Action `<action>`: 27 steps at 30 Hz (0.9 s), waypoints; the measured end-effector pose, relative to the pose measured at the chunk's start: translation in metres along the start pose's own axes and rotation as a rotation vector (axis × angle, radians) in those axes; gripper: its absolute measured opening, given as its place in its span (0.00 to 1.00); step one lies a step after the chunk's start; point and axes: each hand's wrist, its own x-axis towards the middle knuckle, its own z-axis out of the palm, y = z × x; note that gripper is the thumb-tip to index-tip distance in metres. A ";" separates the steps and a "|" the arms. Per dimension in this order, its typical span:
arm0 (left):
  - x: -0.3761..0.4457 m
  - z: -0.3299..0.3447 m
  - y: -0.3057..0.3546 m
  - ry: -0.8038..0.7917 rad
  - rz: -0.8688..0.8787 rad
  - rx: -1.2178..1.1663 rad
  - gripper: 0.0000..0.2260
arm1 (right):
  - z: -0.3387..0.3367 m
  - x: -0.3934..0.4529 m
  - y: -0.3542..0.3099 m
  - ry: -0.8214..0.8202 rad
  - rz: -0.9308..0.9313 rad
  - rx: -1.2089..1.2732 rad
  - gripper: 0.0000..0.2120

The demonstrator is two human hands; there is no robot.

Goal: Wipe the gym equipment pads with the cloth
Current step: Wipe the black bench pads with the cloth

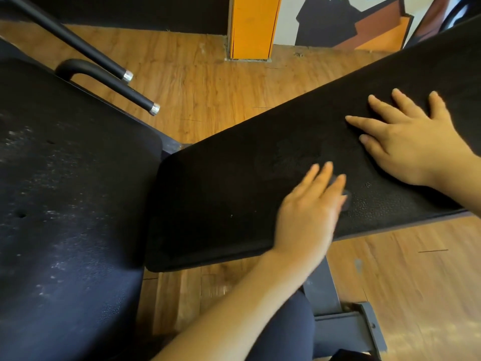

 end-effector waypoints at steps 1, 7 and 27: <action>0.007 0.003 0.008 0.002 0.005 -0.008 0.18 | -0.001 0.000 -0.001 -0.010 -0.001 -0.005 0.25; -0.024 -0.027 -0.037 -0.114 -0.086 0.036 0.18 | -0.007 -0.004 0.000 -0.045 -0.003 0.003 0.25; -0.005 -0.017 -0.004 -0.131 0.026 0.059 0.18 | -0.003 -0.004 0.003 0.012 -0.032 0.018 0.29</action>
